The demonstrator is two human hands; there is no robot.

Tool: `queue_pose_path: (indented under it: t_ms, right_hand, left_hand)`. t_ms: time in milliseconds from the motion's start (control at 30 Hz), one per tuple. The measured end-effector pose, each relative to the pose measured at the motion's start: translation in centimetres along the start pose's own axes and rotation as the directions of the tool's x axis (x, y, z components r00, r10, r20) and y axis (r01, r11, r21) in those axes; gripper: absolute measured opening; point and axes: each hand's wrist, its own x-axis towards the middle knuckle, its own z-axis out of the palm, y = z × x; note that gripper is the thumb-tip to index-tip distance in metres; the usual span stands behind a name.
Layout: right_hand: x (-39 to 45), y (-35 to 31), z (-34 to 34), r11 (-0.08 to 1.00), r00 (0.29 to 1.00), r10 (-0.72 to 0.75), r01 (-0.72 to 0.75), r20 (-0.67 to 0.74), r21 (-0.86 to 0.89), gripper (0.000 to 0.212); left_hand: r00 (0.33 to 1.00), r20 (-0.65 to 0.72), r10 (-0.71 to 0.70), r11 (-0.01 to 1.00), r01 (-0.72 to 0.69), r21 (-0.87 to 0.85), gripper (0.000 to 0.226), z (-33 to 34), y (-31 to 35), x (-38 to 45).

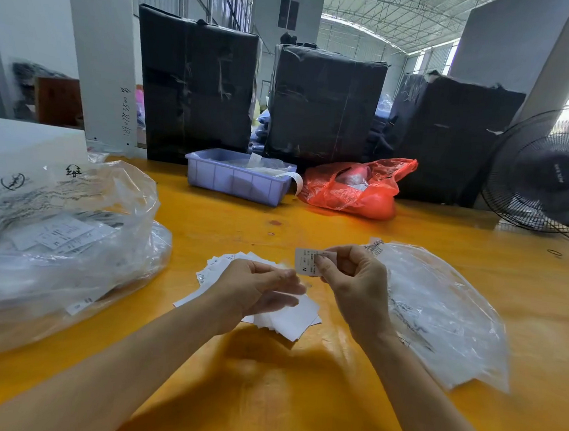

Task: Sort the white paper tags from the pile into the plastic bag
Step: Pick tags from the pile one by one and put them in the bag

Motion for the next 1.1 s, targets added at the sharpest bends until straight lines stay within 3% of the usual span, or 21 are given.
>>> queue_pose_path:
  t_ms: [233,600,1100]
  right_hand:
    - [0.15,-0.16,-0.16,0.998,0.998,-0.012,0.015,-0.054,0.056,0.016]
    - [0.00,0.24,0.08,0.993,0.998,-0.067,0.067,-0.002,-0.096,0.024]
    - [0.05,0.05,-0.17,1.000,1.000,0.014,-0.013,-0.022,0.008,0.017]
  left_hand:
    - [1.000,-0.014,-0.024,0.999,0.023,-0.044,0.014,-0.09,0.03,0.05]
    - [1.000,0.000,-0.022,0.999,0.022,-0.036,0.015,-0.07,0.12,0.12]
    - [1.000,-0.021,-0.004,0.999,0.005,0.037,0.012,-0.25,-0.11,0.15]
